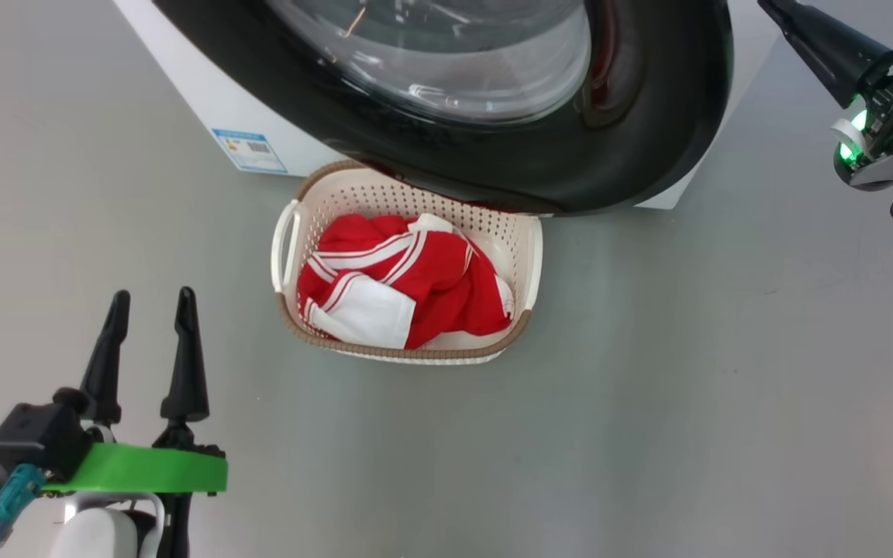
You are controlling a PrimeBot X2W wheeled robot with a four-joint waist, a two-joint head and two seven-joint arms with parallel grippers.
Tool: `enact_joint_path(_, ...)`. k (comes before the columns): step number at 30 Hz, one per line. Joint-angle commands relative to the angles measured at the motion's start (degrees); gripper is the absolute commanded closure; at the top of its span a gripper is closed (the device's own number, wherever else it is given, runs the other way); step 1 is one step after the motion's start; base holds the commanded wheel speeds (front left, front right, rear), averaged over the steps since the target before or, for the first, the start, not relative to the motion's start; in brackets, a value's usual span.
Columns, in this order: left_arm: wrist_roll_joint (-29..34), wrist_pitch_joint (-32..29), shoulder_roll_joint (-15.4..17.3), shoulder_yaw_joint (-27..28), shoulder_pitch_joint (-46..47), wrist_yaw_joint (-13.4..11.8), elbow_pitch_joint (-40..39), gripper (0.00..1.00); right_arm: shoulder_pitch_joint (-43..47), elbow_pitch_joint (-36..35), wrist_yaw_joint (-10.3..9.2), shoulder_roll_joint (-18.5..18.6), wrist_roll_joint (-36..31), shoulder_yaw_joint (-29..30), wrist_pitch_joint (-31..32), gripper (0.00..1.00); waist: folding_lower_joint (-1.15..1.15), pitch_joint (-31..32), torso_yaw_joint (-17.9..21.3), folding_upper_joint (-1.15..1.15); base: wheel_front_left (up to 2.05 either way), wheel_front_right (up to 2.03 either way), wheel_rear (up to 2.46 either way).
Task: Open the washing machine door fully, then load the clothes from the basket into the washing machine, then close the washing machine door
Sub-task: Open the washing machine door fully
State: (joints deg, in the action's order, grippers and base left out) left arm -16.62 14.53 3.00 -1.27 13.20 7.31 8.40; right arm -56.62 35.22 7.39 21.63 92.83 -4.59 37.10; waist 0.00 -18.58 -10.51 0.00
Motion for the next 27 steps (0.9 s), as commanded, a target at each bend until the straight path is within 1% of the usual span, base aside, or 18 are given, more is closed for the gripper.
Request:
enact_joint_path(1,0.67,0.47,1.66,2.15,-0.48,0.18,-1.02,0.0,1.17,-2.54,0.1,0.13,-0.98,0.08,-0.79,0.0,0.0,0.72,0.47,0.0,0.0,0.0,0.0)
enact_joint_path(5,0.86,0.47,1.79,2.2,-0.95,0.18,-0.76,0.0,3.56,-6.68,0.1,0.46,-3.19,0.32,-4.13,0.0,0.0,2.02,1.15,0.0,0.0,0.0,0.0)
enact_joint_path(15,1.5,0.47,2.4,2.85,-3.04,0.18,-0.63,0.0,13.47,-18.57,0.1,1.33,-7.26,0.39,-11.61,0.0,0.0,6.42,3.75,0.0,0.0,0.0,0.0)
enact_joint_path(16,1.5,0.47,2.4,2.85,-3.04,0.18,-0.63,0.0,13.47,-18.57,0.1,1.33,-7.26,0.39,-11.61,0.0,0.0,6.42,3.75,0.0,0.0,0.0,0.0)
enact_joint_path(20,1.65,0.47,2.59,3.24,-3.81,0.18,-0.73,0.0,17.51,-23.61,0.1,1.91,-9.79,-0.81,-15.08,0.0,0.0,7.47,4.63,0.0,0.0,0.0,0.0)
enact_joint_path(24,1.8,0.47,2.72,3.41,-4.39,0.18,-0.93,0.0,21.07,-28.09,0.1,2.66,-12.18,-1.87,-19.3,0.0,0.0,8.06,5.26,0.0,0.0,0.0,0.0)
enact_joint_path(27,1.89,0.47,2.73,3.46,-4.79,0.18,-1.06,0.0,23.63,-30.78,0.1,3.62,-14.93,-2.51,-23.76,0.0,0.0,8.48,5.53,0.0,0.0,0.0,0.0)
